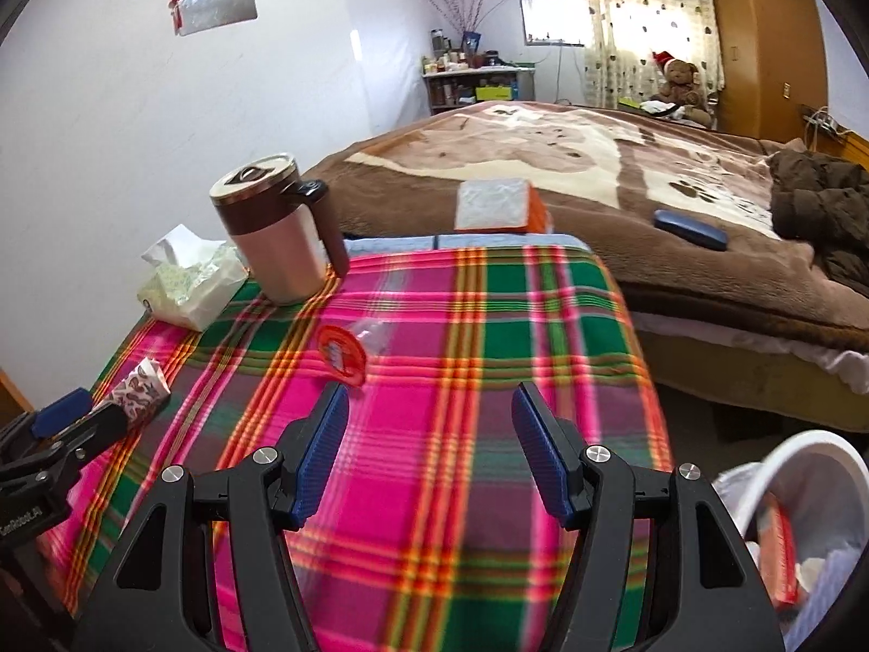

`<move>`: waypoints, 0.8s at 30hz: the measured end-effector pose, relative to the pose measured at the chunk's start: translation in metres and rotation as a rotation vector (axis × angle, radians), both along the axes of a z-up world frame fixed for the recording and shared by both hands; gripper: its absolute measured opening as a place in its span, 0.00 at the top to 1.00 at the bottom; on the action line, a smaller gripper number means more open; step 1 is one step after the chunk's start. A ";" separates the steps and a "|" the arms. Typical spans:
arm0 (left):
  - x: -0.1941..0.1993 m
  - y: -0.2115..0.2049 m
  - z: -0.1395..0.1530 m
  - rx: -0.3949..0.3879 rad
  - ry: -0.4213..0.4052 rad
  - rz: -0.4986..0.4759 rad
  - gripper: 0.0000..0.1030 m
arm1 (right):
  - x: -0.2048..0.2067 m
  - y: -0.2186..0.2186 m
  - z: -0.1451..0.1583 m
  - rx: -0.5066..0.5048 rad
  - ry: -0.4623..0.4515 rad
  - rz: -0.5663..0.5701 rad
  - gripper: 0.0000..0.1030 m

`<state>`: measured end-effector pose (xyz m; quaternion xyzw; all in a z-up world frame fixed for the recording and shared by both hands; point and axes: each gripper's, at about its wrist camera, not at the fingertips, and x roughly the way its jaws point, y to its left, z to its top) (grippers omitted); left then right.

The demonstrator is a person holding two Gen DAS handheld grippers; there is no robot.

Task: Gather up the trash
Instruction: 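Move both tools back over the table toward the cups, then grasp the patterned paper cup with the left tool while the right tool grasps the red-lidded plastic cup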

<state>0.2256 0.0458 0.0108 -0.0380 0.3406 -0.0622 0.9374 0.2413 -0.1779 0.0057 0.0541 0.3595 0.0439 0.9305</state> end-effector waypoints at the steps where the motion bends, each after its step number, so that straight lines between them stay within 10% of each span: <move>1: 0.001 0.007 -0.001 0.000 -0.002 0.013 0.22 | 0.004 0.004 -0.001 0.001 0.002 0.003 0.38; 24: 0.052 0.076 -0.046 0.038 0.135 0.066 0.16 | 0.079 0.059 -0.035 0.053 0.103 0.007 0.31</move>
